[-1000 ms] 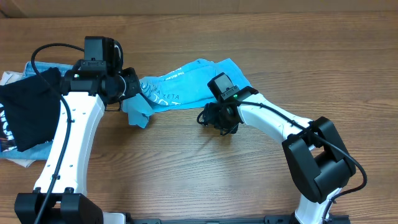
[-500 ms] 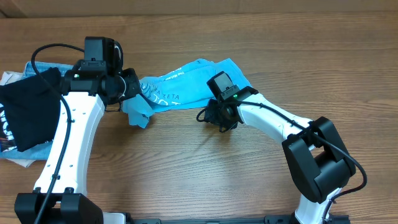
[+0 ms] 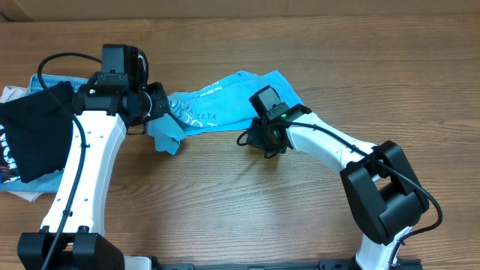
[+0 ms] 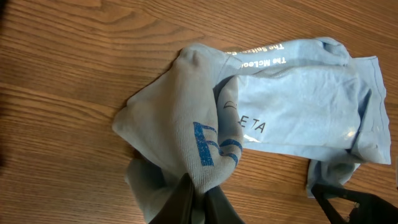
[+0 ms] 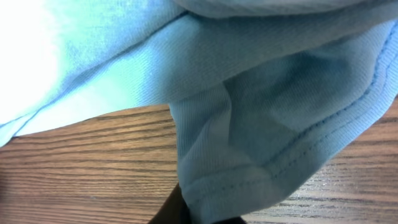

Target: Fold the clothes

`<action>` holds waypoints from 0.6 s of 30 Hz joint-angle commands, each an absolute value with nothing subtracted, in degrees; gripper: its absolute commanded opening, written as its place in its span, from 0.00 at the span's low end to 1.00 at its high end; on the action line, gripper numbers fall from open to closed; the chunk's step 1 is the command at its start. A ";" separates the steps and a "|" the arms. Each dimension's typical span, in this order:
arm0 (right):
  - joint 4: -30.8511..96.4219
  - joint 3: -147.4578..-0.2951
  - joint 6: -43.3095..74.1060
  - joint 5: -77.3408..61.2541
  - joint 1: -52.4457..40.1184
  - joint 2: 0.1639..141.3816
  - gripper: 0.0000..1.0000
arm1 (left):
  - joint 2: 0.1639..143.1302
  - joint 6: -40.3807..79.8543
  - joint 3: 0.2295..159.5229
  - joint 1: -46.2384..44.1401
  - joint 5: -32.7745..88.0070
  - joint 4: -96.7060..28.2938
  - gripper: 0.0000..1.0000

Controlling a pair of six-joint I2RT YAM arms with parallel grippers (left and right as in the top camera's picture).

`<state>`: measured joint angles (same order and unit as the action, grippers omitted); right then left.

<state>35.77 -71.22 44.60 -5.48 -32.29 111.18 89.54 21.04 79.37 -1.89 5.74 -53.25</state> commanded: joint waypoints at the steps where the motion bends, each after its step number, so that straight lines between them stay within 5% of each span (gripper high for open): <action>1: 35.57 -70.83 45.10 -4.49 -32.29 111.42 0.05 | 90.02 20.71 79.11 -2.26 5.32 -53.39 0.08; 18: 39.51 -70.91 43.05 -1.96 -30.37 107.02 0.04 | 90.02 19.66 79.11 -2.26 4.67 -53.76 0.08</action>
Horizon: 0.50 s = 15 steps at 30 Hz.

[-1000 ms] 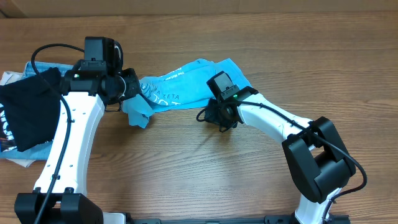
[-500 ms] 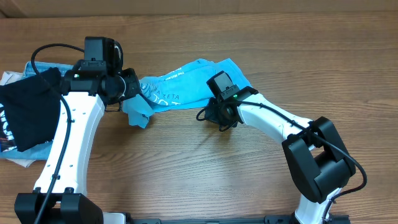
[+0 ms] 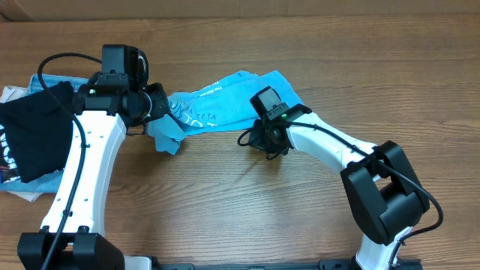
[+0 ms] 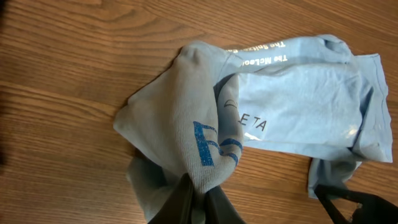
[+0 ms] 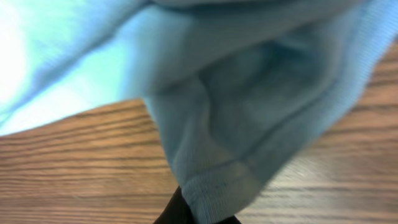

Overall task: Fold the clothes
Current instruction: 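Pull the T-shirt right with the right gripper to stretch it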

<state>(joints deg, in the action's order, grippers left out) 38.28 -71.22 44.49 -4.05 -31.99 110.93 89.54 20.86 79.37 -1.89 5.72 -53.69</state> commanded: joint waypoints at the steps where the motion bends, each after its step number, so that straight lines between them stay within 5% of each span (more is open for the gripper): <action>1: 40.62 -70.96 43.03 -1.48 -29.58 106.10 0.04 | 90.02 19.68 79.11 -2.26 4.25 -53.76 0.08; 15: 54.00 -71.00 27.88 -4.60 -1.02 90.43 0.04 | 90.00 20.88 79.13 -1.74 -1.06 -53.17 0.04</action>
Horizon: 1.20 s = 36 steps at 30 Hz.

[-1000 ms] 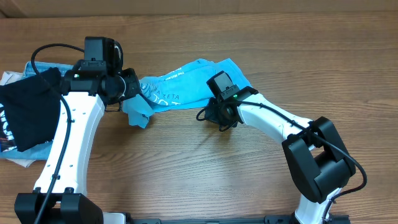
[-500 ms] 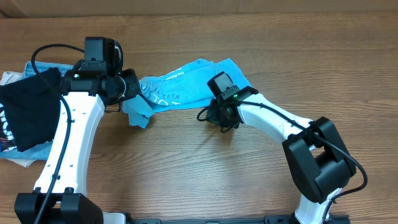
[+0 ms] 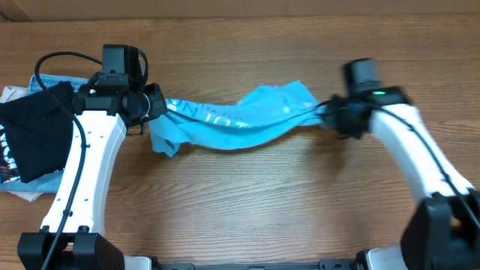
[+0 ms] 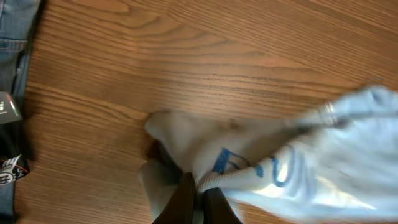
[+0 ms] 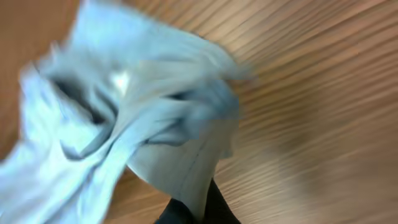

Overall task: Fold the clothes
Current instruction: 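Pull the T-shirt right with the right gripper to stretch it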

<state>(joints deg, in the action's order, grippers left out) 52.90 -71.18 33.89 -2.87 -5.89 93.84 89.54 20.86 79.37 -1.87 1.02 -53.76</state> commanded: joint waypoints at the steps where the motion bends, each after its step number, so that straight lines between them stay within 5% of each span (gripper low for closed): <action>1: 54.85 -71.00 27.18 -5.19 0.64 90.08 0.04 | 90.00 21.08 79.13 -1.76 -1.02 -53.06 0.04; 11: 59.13 -70.98 22.26 -3.11 3.99 90.02 0.04 | 90.02 20.99 79.09 -1.89 -1.08 -55.83 0.05; 18: 58.41 -70.98 29.69 14.68 5.85 90.02 0.04 | 90.56 20.80 78.78 -1.89 -3.68 -55.44 0.06; 36: 51.57 -73.21 29.15 14.87 15.62 90.02 0.04 | 90.76 21.58 78.78 -1.89 -5.76 -53.49 0.11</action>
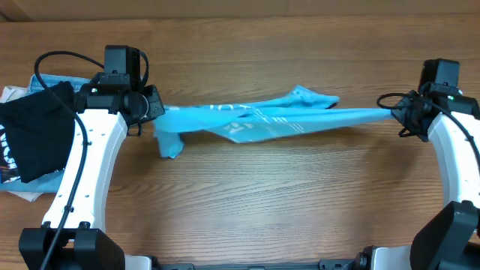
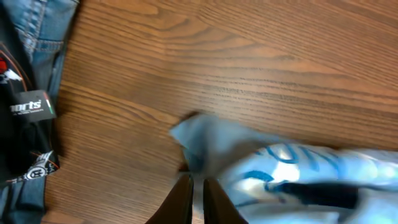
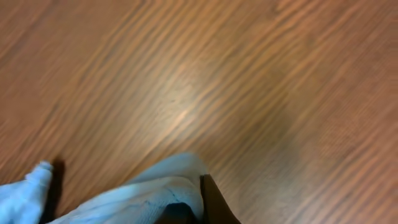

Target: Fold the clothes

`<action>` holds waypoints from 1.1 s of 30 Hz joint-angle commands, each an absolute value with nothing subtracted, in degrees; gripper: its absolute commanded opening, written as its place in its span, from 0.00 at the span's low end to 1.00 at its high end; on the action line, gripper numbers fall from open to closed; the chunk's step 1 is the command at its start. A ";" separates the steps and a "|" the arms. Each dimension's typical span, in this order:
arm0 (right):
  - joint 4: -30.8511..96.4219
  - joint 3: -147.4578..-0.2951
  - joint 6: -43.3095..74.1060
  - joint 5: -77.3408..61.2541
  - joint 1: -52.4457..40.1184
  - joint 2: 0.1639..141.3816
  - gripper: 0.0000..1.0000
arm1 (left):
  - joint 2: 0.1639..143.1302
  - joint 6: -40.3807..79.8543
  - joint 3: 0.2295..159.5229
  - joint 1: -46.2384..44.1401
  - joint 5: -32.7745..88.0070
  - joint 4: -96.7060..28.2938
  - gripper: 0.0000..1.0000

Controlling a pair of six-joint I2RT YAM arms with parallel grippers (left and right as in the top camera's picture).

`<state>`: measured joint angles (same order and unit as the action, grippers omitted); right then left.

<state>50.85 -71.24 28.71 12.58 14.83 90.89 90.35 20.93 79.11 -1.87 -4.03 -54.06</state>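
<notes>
A light blue T-shirt (image 1: 262, 120) with white lettering hangs stretched in a long band across the table, held at both ends. My left gripper (image 1: 154, 112) is shut on its left end, with a corner of cloth (image 1: 169, 146) drooping below. In the left wrist view the fingers (image 2: 181, 198) pinch the blue cloth (image 2: 280, 180) over the wood. My right gripper (image 1: 397, 116) is shut on the shirt's right end, and in the right wrist view a blue fold (image 3: 143, 193) bulges out beside the dark fingertips (image 3: 210, 198).
A pile of dark clothes (image 1: 30, 139), black cloth over denim, lies at the table's left edge, also showing as a black garment with a label (image 2: 25, 112) in the left wrist view. The bare wooden table (image 1: 262, 202) spreads below the shirt.
My right gripper has moved further right to the table's right side, still holding the shirt. The shirt is now pulled out into a straight, taut band. The left gripper has stayed almost in place.
At first the shirt lay bunched at the table's middle back, with both grippers shut on it close together. The right gripper then stood well to the right with the cloth sagging between. Now the shirt spans nearly the whole table.
</notes>
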 commanded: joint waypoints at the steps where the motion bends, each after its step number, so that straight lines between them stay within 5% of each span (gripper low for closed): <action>1: 52.31 -73.19 29.12 14.76 15.62 90.02 0.04 | 90.78 21.96 78.78 -1.89 -5.50 -53.47 0.11; 13: 55.88 -73.03 28.47 13.65 15.44 90.02 0.04 | 99.22 21.87 78.78 -1.93 3.60 -55.88 0.08; 18: 55.86 -72.97 28.49 13.63 15.44 90.06 0.04 | 101.27 19.38 78.78 -2.02 11.03 -59.94 0.15; 23: 55.86 -72.82 28.49 13.61 15.44 90.13 0.04 | 101.36 15.42 78.72 -3.01 10.52 -60.03 0.50; 33: 56.05 -72.75 28.49 13.23 15.44 90.13 0.04 | 103.85 15.20 74.91 -3.84 8.43 -58.15 0.50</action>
